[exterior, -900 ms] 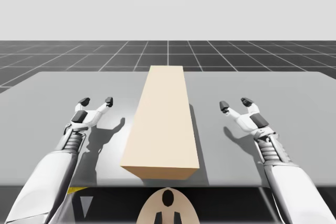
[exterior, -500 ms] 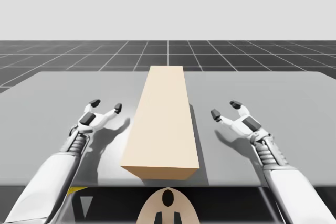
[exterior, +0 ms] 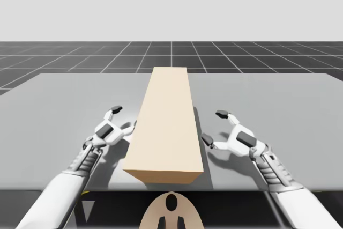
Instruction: Retrieve the object from inside the box.
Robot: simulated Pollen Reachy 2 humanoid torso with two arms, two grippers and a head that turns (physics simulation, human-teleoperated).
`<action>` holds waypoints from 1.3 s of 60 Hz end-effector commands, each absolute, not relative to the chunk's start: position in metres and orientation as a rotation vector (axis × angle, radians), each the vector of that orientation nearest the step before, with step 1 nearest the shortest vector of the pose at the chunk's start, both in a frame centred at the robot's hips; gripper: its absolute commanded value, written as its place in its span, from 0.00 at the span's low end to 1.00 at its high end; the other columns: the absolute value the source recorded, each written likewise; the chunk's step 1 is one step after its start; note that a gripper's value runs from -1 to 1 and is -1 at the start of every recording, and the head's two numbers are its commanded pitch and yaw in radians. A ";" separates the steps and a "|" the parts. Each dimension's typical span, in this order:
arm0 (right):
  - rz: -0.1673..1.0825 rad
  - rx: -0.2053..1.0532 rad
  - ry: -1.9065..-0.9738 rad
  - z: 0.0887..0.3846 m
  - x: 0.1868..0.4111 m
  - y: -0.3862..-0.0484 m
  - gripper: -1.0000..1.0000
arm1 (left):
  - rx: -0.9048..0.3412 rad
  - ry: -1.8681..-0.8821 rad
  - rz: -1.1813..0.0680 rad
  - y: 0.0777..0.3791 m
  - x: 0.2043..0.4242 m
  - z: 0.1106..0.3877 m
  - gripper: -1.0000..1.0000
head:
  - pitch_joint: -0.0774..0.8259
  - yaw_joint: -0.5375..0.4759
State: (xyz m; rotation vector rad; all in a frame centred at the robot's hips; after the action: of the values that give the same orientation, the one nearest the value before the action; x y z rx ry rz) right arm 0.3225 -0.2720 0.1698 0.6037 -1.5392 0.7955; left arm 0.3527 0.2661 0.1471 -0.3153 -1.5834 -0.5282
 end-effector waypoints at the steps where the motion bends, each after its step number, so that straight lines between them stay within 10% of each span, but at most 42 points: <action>1: 0.878 0.666 -1.560 0.171 0.318 -0.261 0.00 | -0.330 -1.586 -0.604 0.253 0.345 0.147 0.00 | 0.07 0.51; 41: 0.883 0.866 -1.471 0.139 0.413 -0.180 0.00 | -0.341 -1.577 -0.660 0.245 0.343 0.140 0.00 | 0.11 0.48; 78: 0.954 1.004 -1.353 0.110 0.426 -0.099 0.09 | -0.326 -1.589 -0.682 0.245 0.340 0.141 0.00 | 0.14 0.47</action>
State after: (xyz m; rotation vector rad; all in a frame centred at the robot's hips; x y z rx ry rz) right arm 0.4364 -0.1332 0.1229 0.9267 -1.3792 0.9725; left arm 0.3407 0.2449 0.1407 -0.3280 -1.5862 -0.6791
